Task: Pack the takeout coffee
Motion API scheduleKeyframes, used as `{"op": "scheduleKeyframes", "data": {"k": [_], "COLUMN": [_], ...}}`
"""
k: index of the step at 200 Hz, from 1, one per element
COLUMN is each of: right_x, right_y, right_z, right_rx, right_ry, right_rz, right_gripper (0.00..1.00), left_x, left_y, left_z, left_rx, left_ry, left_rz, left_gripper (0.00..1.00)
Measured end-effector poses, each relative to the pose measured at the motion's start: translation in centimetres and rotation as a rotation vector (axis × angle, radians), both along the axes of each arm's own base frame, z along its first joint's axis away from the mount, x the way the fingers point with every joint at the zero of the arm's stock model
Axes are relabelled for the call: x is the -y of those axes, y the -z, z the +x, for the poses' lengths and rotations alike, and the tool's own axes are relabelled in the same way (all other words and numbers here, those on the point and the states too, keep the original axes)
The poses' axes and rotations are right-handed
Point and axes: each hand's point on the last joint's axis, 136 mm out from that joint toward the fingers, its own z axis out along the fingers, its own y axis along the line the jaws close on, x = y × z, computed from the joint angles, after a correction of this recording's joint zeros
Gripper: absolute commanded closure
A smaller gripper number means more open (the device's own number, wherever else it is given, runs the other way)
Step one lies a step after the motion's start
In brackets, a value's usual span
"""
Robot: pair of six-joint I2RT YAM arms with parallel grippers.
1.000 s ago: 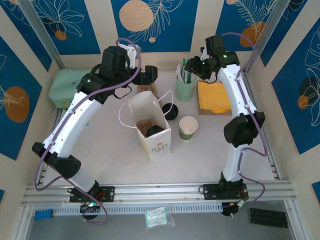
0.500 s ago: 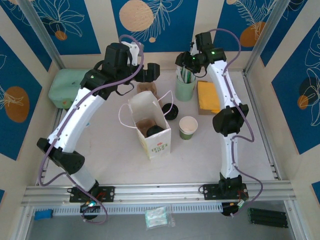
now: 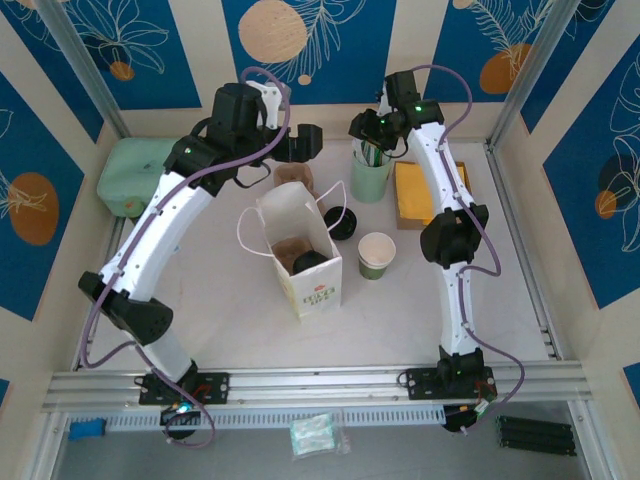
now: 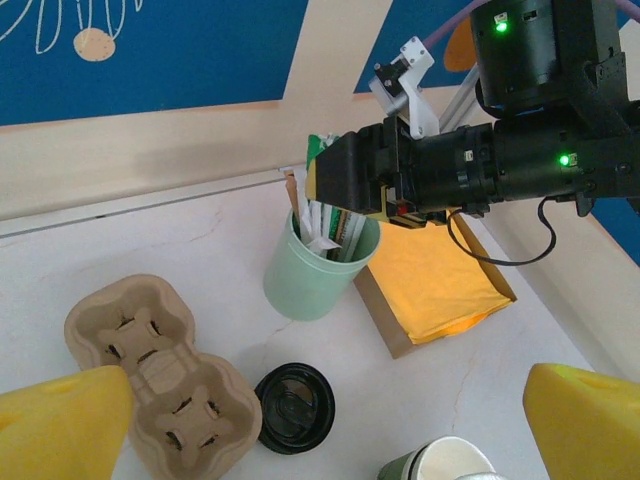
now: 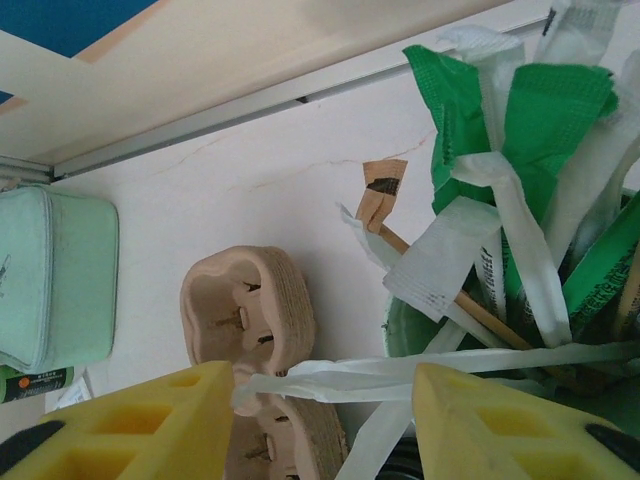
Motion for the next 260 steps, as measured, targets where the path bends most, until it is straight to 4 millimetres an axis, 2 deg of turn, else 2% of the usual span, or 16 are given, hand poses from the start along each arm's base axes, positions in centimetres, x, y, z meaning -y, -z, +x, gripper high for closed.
{"op": "scheduleKeyframes", "data": {"k": [62,92,105,199,225,260], "right_x": [-0.4,-0.4,-0.4,-0.1,0.2,0.8], "right_y": [-0.3,-0.1,-0.1,-0.4,-2.6,-7.7], "right_z": [0.4,0.5,0.5,0.0,-0.7,-2.9], "right_rx": [0.015,0.007,0.004,0.006,0.042,0.13], "right_ry": [-0.001,0.003,0.003,-0.006,-0.007,-0.01], "right_rz": [0.023,0.029,0.03,0.01,0.006,0.016], "right_gripper": [0.72,0.89,1.0,1.0,1.0,1.0], "left_x": [0.2,0.3,0.3,0.4,0.4,0.4], "left_y": [0.3,0.3,0.3,0.3,0.3,0.3], "left_z": [0.1,0.1,0.1,0.0,0.0,-0.1], "left_rx": [-0.008,-0.009,-0.009,-0.012,-0.012,-0.012], "left_ry": [0.008,0.01,0.01,0.019,0.019,0.019], "left_rz": [0.001,0.0,0.0,-0.004,-0.004,-0.004], "left_gripper": [0.01,0.01,0.0,0.01,0.01,0.01]}}
